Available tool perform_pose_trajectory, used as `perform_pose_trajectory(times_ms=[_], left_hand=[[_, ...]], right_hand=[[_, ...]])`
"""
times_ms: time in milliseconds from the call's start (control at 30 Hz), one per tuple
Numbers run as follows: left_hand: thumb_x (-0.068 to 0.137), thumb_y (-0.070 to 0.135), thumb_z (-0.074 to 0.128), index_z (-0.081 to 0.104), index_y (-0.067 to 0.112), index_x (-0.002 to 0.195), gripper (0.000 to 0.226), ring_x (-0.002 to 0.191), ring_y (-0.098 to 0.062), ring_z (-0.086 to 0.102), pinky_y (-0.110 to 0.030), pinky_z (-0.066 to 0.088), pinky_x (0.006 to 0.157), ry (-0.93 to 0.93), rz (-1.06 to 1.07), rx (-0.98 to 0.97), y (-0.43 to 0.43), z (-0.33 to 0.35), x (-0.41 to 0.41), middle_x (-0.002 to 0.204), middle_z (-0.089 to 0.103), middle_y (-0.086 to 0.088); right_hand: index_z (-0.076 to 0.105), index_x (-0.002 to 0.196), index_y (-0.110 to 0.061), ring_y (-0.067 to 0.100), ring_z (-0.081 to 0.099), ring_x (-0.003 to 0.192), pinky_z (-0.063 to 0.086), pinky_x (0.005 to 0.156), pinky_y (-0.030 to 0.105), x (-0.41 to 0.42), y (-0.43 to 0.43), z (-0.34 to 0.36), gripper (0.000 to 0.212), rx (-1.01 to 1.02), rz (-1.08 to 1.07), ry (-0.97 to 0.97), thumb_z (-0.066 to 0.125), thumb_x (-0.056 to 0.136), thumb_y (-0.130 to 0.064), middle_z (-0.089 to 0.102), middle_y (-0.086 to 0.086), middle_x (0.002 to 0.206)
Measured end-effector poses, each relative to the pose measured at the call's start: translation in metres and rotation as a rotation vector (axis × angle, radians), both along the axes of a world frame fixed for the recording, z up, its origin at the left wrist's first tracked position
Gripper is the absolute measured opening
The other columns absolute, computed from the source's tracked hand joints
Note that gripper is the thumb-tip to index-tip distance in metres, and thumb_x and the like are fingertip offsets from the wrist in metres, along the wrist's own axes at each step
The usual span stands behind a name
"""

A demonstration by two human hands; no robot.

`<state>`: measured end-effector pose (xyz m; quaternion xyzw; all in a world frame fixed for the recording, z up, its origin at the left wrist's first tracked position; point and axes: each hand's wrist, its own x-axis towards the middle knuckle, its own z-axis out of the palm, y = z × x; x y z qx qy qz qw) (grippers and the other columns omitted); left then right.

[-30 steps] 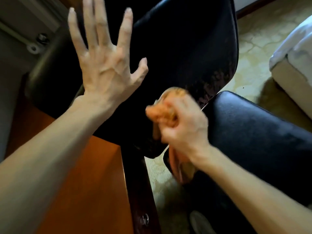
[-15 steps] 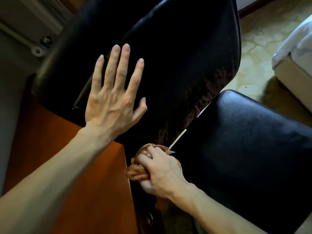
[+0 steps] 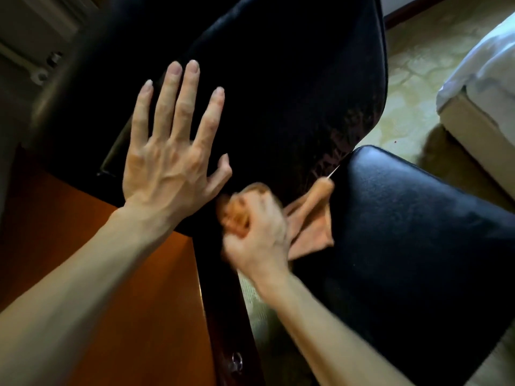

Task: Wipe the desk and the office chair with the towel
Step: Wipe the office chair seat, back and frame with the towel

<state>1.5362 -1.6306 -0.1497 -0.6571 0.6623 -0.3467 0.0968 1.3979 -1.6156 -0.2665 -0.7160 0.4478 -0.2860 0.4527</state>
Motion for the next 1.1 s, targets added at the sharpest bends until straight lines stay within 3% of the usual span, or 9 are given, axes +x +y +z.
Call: perform_pose_trajectory(times_ms=[67, 133, 300, 467, 567, 667, 867, 967, 1100], left_hand=[[0.100, 0.047, 0.044, 0.017, 0.014, 0.164, 0.077, 0.159, -0.039, 0.008, -0.058, 0.011, 0.127, 0.011, -0.009, 0.002, 0.001, 0.002, -0.002, 0.170, 0.009, -0.023], [0.098, 0.045, 0.047, 0.024, 0.013, 0.162, 0.075, 0.158, -0.040, 0.011, -0.058, 0.013, 0.126, 0.037, -0.003, -0.008, 0.001, 0.006, -0.006, 0.169, 0.013, -0.024], [0.094, 0.033, 0.052, 0.054, 0.009, 0.143, 0.054, 0.155, -0.042, 0.023, -0.054, 0.016, 0.127, 0.105, -0.118, 0.022, -0.031, 0.009, -0.031, 0.165, 0.027, -0.026], [0.096, 0.036, 0.047, 0.055, 0.010, 0.142, 0.054, 0.157, -0.038, 0.020, -0.053, 0.013, 0.128, 0.047, -0.206, 0.100, -0.094, 0.013, -0.043, 0.167, 0.024, -0.022], [0.103, 0.044, 0.038, 0.041, 0.012, 0.155, 0.061, 0.158, -0.039, 0.010, -0.056, 0.006, 0.128, -0.013, -0.204, 0.169, -0.107, 0.009, -0.039, 0.169, 0.015, -0.023], [0.102, 0.045, 0.042, 0.026, 0.012, 0.162, 0.070, 0.159, -0.040, 0.001, -0.059, 0.002, 0.127, -0.101, -0.212, 0.186, -0.107, -0.002, -0.032, 0.170, 0.005, -0.024], [0.103, 0.047, 0.040, 0.024, 0.013, 0.162, 0.071, 0.159, -0.040, 0.000, -0.059, -0.002, 0.127, -0.119, -0.227, 0.136, -0.113, -0.013, -0.022, 0.171, 0.004, -0.023], [0.101, 0.045, 0.041, 0.028, 0.013, 0.161, 0.069, 0.159, -0.040, 0.002, -0.060, 0.001, 0.127, -0.107, -0.226, 0.133, -0.113, -0.013, -0.022, 0.171, 0.006, -0.023], [0.101, 0.044, 0.046, 0.031, 0.013, 0.160, 0.069, 0.159, -0.039, 0.005, -0.060, 0.004, 0.127, -0.121, -0.227, 0.123, -0.114, -0.013, -0.022, 0.170, 0.009, -0.023]], right_hand=[[0.051, 0.108, -0.036, 0.018, 0.055, 0.097, 0.054, 0.080, 0.043, -0.017, 0.036, -0.015, 0.042, -0.011, 0.261, 0.002, 0.055, 0.067, -0.047, 0.049, -0.010, 0.105], [0.054, 0.106, -0.036, 0.013, 0.059, 0.096, 0.056, 0.079, 0.042, -0.033, 0.036, -0.025, 0.038, -0.002, 0.310, -0.036, 0.056, 0.069, -0.045, 0.053, -0.015, 0.104], [0.066, 0.106, -0.028, 0.021, 0.072, 0.064, 0.062, 0.061, 0.040, -0.062, -0.049, -0.005, 0.033, 0.199, -0.336, -0.395, 0.061, 0.073, -0.032, 0.070, 0.006, 0.092], [0.062, 0.116, -0.028, 0.023, 0.069, 0.095, 0.058, 0.084, 0.046, -0.082, -0.159, 0.025, 0.040, 0.025, -0.553, -0.394, 0.059, 0.077, -0.035, 0.066, 0.005, 0.110], [0.060, 0.128, -0.027, 0.019, 0.058, 0.113, 0.051, 0.091, 0.036, -0.090, -0.214, 0.029, 0.051, -0.091, -0.637, -0.261, 0.058, 0.078, -0.033, 0.056, 0.003, 0.122], [0.058, 0.134, -0.026, 0.021, 0.054, 0.120, 0.049, 0.098, 0.040, -0.100, -0.260, 0.019, 0.056, -0.083, -0.690, -0.208, 0.056, 0.079, -0.033, 0.054, 0.004, 0.128], [0.054, 0.142, -0.015, 0.042, 0.049, 0.122, 0.042, 0.105, 0.053, -0.063, -0.214, -0.009, 0.072, -0.090, -0.598, -0.038, 0.066, 0.071, -0.021, 0.050, 0.019, 0.135], [0.049, 0.139, -0.021, 0.051, 0.050, 0.123, 0.049, 0.100, 0.061, -0.038, -0.105, -0.027, 0.080, -0.078, -0.253, 0.013, 0.072, 0.063, -0.019, 0.048, 0.025, 0.134], [0.047, 0.126, -0.038, 0.024, 0.054, 0.115, 0.057, 0.091, 0.043, -0.047, -0.018, -0.045, 0.063, 0.075, 0.155, -0.165, 0.058, 0.064, -0.038, 0.042, -0.004, 0.123]])
